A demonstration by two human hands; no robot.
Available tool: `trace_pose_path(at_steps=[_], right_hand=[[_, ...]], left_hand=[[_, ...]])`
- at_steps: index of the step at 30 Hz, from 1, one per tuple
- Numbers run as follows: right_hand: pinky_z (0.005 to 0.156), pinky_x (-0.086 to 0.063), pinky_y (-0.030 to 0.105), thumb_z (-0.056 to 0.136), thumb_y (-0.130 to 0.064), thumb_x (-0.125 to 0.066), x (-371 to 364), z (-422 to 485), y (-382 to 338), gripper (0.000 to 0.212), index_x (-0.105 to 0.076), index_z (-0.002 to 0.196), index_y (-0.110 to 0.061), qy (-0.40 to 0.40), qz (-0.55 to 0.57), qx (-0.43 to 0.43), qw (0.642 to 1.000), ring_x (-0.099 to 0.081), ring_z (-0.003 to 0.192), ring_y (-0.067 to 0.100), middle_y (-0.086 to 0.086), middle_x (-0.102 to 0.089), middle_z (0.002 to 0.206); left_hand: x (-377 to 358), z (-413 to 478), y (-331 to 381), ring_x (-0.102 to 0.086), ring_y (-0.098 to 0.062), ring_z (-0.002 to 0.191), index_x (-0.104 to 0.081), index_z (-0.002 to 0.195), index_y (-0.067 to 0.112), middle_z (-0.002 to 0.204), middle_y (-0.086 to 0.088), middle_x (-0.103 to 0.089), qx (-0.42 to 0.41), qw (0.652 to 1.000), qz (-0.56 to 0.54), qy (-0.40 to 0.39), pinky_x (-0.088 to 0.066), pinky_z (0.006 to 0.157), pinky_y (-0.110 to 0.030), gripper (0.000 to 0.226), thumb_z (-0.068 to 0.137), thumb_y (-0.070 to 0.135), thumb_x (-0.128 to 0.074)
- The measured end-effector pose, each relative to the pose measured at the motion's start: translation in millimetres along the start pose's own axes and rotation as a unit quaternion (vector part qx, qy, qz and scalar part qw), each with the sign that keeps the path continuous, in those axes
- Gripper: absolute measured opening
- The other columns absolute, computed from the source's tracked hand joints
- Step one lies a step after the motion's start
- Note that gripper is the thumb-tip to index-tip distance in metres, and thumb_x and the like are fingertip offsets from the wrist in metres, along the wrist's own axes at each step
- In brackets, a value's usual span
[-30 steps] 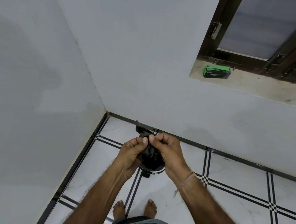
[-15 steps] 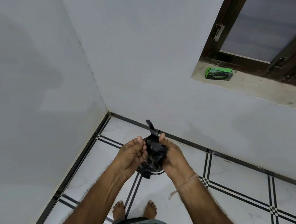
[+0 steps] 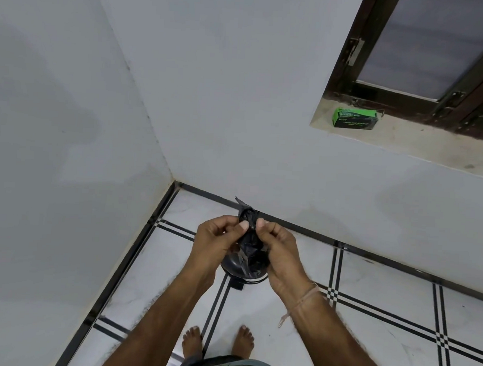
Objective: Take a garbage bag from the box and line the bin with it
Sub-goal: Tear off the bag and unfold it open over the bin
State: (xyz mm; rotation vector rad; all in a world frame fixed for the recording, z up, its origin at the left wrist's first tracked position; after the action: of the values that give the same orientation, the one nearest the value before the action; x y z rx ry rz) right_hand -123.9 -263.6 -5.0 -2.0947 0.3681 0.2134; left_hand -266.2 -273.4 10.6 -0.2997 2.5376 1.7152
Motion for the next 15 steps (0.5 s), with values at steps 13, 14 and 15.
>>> trace_pose_path(at_steps=[13, 14, 15], right_hand=[[0.082, -0.059, 0.046, 0.094, -0.031, -0.076, -6, -3, 12, 0.032, -0.065, 0.085, -0.003, 0.103, -0.044, 0.072, 0.991, -0.067, 0.077, 0.027, 0.023, -0.071, 0.083], [0.08, -0.058, 0.044, 0.094, -0.03, -0.076, -5, -3, 13, 0.03, -0.065, 0.084, -0.005, 0.103, -0.053, 0.08, 0.99, -0.067, 0.076, 0.025, 0.018, -0.071, 0.082], [0.078, -0.057, 0.042, 0.094, -0.029, -0.077, -4, -3, 14, 0.028, -0.065, 0.084, -0.006, 0.099, -0.065, 0.093, 0.989, -0.067, 0.076, 0.023, 0.014, -0.071, 0.081]], left_hand=[[0, -5, -13, -0.072, -0.02, 0.078, -0.077, 0.107, 0.01, 0.07, 0.004, -0.07, -0.047, 0.996, 0.08, -0.014, -0.06, 0.087, -0.045, 0.014, 0.094, 0.007, -0.072], [0, -5, -13, -0.074, -0.022, 0.08, -0.078, 0.107, 0.01, 0.074, 0.001, -0.073, -0.048, 0.996, 0.076, -0.011, -0.061, 0.087, -0.044, 0.014, 0.095, 0.009, -0.072], [1, -5, -13, -0.076, -0.025, 0.084, -0.079, 0.106, 0.011, 0.081, -0.005, -0.077, -0.044, 0.997, 0.065, -0.003, -0.062, 0.089, -0.044, 0.013, 0.096, 0.012, -0.071]])
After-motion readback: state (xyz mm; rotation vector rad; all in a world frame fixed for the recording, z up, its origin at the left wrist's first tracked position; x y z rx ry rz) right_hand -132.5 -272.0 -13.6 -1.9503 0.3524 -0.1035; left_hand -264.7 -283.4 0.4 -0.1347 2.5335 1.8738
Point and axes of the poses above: each hand's wrist, its own z-axis towards the middle knuckle, its own x-axis out of the back of the hand, y = z × x, the point moved 1 cm from there along z, towards the middle knuckle
